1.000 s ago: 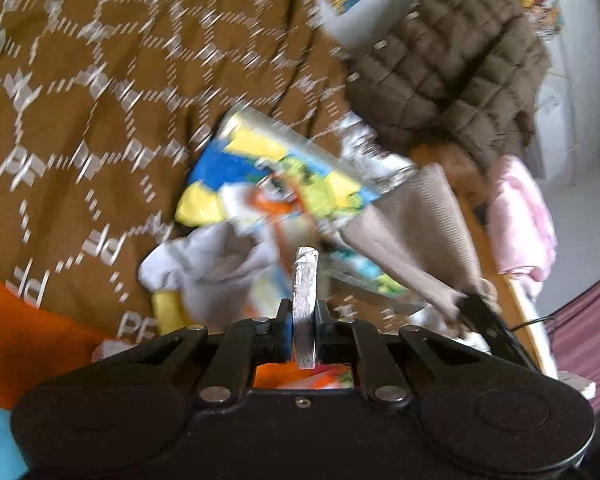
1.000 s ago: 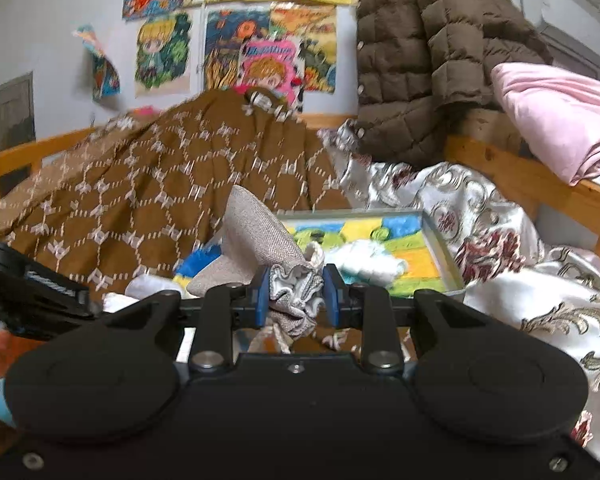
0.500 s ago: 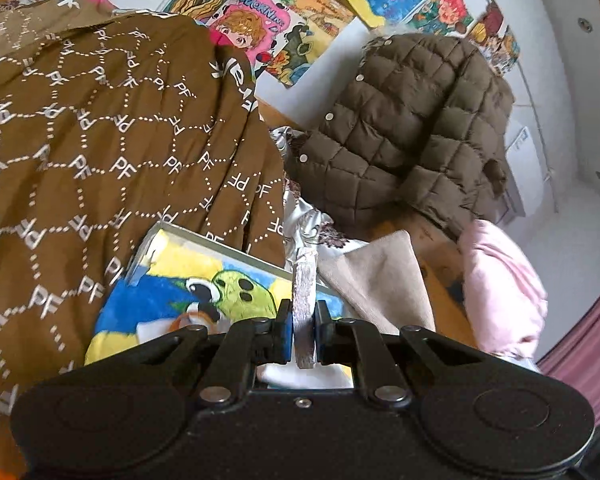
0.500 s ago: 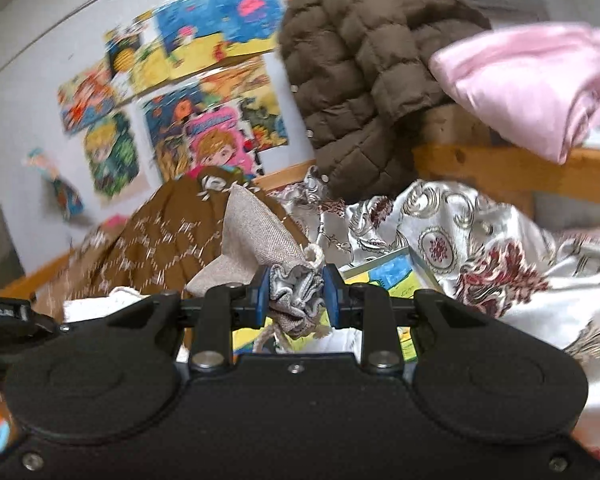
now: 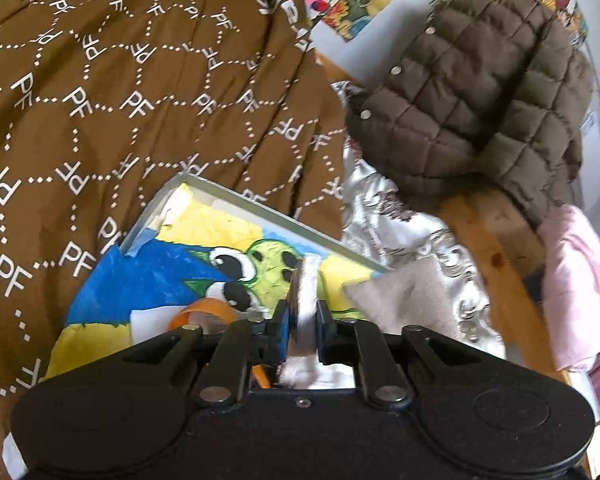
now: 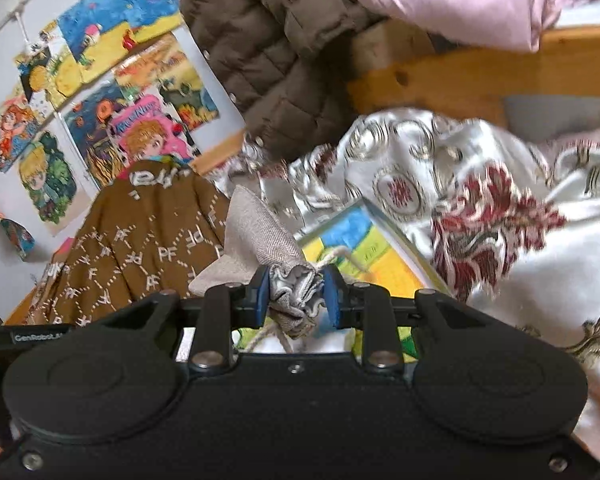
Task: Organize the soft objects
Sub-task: 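Open both tools to drop the sheet and pouch into the tin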
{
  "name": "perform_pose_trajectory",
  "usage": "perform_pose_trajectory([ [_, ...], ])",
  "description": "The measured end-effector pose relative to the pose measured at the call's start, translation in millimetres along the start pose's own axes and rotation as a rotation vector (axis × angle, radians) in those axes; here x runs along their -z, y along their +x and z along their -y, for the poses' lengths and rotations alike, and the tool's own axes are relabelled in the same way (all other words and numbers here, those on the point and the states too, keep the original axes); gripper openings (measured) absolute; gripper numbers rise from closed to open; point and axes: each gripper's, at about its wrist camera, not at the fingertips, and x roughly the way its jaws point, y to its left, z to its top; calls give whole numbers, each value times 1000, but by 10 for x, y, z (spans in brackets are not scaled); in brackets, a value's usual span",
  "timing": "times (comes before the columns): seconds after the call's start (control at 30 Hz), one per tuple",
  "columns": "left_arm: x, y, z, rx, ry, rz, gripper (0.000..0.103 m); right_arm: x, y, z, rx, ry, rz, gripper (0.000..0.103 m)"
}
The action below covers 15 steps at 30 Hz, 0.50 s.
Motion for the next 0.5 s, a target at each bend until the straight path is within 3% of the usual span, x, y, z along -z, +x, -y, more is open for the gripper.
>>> perform_pose_trajectory([
  [0.1,2,18,-9,-46,12,-10,23,46,116,4,5,-12,-24,26],
  [0.27,10,-67,-23,-105,11,8,56,51,123,-75,8,-38,-27,33],
  [0.5,51,-344,94,-130,45,74,75,-123,-213,-162,-34,-54,12,55],
])
